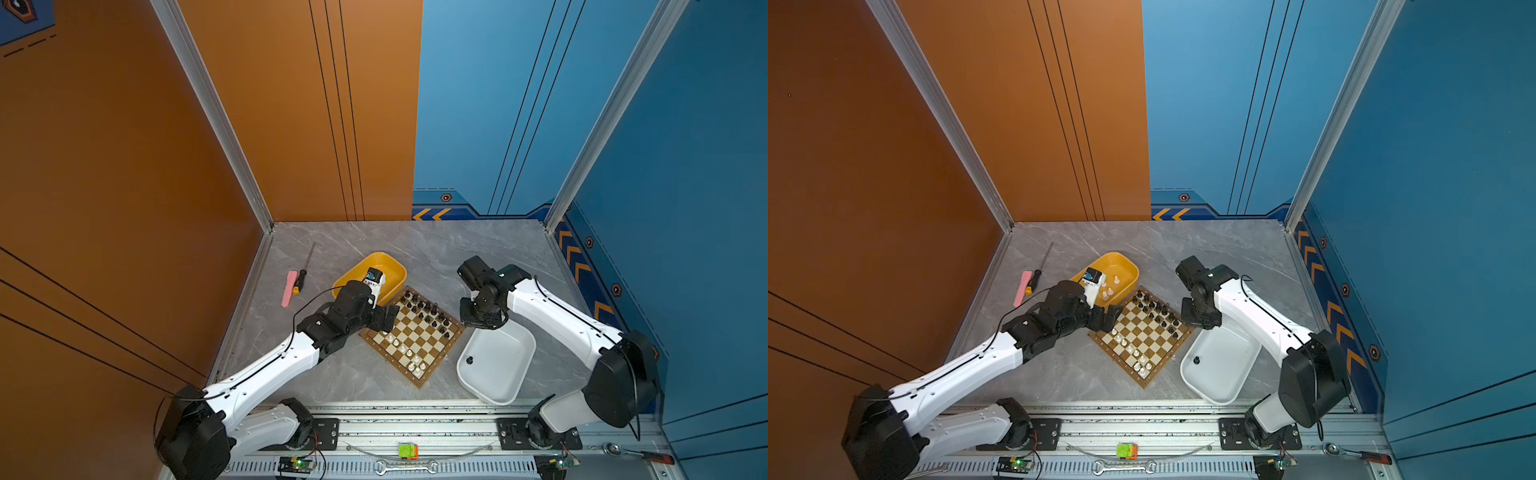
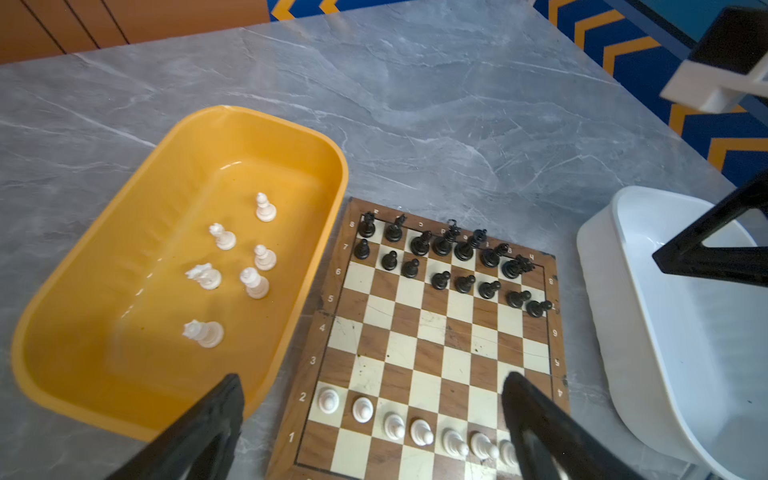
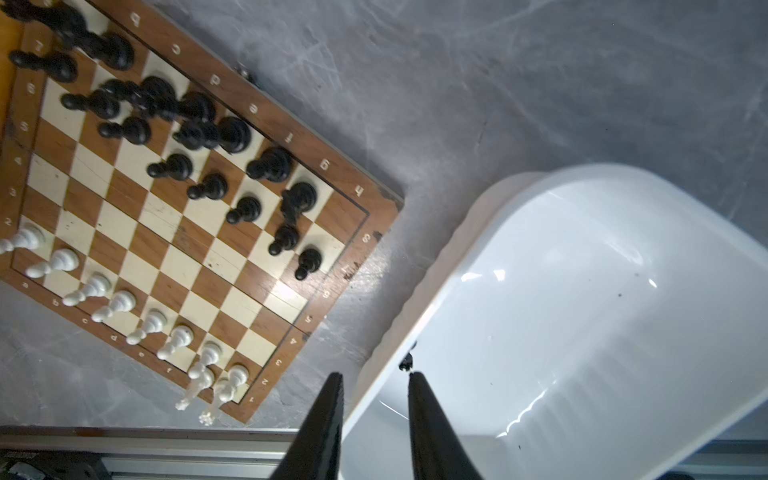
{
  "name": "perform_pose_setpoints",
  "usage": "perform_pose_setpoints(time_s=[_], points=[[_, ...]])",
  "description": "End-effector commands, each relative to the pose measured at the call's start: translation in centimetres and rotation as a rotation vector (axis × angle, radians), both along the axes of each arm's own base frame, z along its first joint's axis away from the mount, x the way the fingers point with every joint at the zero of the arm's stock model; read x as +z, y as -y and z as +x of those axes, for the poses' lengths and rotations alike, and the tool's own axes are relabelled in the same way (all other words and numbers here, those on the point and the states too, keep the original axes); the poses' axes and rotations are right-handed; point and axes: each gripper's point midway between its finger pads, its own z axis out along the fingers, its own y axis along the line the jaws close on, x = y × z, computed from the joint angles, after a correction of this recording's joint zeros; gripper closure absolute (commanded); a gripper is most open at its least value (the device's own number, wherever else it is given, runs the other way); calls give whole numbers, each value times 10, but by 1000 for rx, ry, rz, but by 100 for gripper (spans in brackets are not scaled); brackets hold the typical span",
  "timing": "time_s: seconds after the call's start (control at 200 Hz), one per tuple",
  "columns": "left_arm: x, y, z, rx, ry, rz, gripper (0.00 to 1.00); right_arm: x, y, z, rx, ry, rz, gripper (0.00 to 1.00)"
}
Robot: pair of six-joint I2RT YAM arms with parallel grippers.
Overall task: Set up the chess pieces on the board
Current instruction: 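Move the right gripper back to the white tray and grasp the last black piece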
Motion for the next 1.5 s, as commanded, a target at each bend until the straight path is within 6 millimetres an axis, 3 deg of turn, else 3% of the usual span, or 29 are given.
perform_pose_setpoints(time_s=[0.0, 0.135, 0.3, 0.736, 1.112, 1.497], points=[[24, 24, 4, -70, 51, -45, 2, -13, 15, -24, -63, -36, -39, 71], [24, 28, 4, -84, 47, -29, 2, -31, 14, -44, -84, -62, -23, 73], [20, 22, -1, -79, 36, -19, 2, -49, 8, -55, -88, -81, -12, 74], [19, 6, -6, -59, 32, 38, 2, -83, -4, -46, -58, -131, -25, 72], [20, 6, -2, -54, 24, 32, 2, -84, -4, -43, -49, -145, -36, 74], [21, 10, 1, -56, 26, 19, 2, -80, 9, -43, -43, -145, -72, 90]])
